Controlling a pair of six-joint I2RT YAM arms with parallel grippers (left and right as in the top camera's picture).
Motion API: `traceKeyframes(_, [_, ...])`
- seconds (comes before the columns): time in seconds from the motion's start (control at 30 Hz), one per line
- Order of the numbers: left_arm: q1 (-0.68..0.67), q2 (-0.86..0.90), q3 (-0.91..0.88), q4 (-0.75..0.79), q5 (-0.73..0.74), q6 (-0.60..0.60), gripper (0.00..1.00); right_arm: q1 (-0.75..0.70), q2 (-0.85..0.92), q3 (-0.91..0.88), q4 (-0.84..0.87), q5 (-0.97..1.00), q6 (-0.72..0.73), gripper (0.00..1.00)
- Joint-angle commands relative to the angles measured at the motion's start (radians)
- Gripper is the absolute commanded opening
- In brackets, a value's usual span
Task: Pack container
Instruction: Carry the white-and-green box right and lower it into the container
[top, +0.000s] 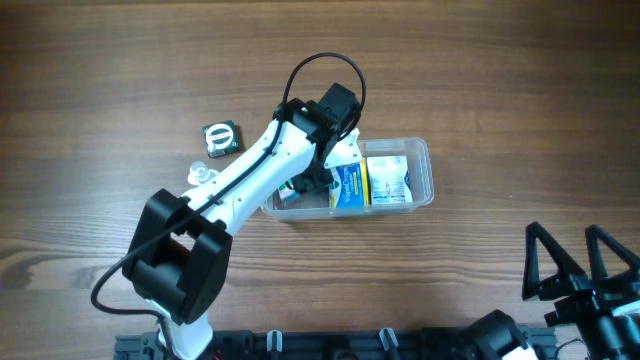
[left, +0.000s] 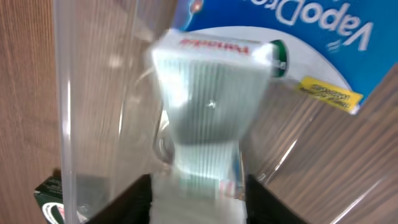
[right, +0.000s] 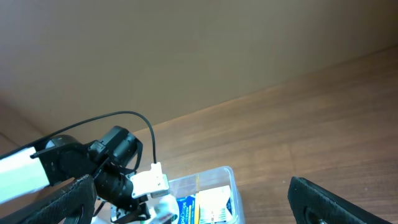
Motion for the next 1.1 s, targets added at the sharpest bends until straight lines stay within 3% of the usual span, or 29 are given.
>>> traceKeyframes(0.0, [0.006,0.009,-0.005,-0.002,0.020,0.013,0.56,0.002,-0.004,-0.001,0.002,0.020,-0.010,1.00])
traceKeyframes(0.17, [0.005,0.009,-0.005,-0.008,0.039,-0.002,0.59,0.002,-0.004,-0.001,0.002,0.020,-0.010,1.00])
traceKeyframes(0.23, [0.003,0.009,-0.005,-0.036,0.099,-0.002,0.54,0.002,-0.004,-0.001,0.002,0.020,-0.010,1.00])
traceKeyframes(0.27, [0.003,0.009,-0.005,-0.047,0.123,-0.011,0.34,0.002,-0.004,-0.001,0.002,0.020,-0.010,1.00])
traceKeyframes(0.37, [0.008,0.009,-0.005,-0.019,0.126,-0.205,0.04,0.002,-0.004,-0.001,0.002,0.020,-0.010,1.00])
traceKeyframes(0.47, [0.011,0.009,-0.005,0.037,0.126,-0.438,0.04,0.002,-0.004,-0.001,0.002,0.020,-0.011,1.00])
traceKeyframes(0.53, [0.010,0.009,-0.005,0.074,0.155,-0.512,0.04,0.002,-0.004,-0.001,0.002,0.019,-0.010,1.00])
traceKeyframes(0.63, [0.010,0.015,-0.007,0.106,0.226,-0.526,0.04,0.002,-0.004,-0.001,0.002,0.020,-0.010,1.00])
traceKeyframes(0.8, [0.010,0.033,-0.093,0.192,0.227,-0.554,0.04,0.002,-0.004,-0.001,0.002,0.020,-0.010,1.00])
traceKeyframes(1.07, [0.010,0.050,-0.188,0.195,0.226,-0.572,0.04,0.002,-0.004,-0.001,0.002,0.019,-0.011,1.00])
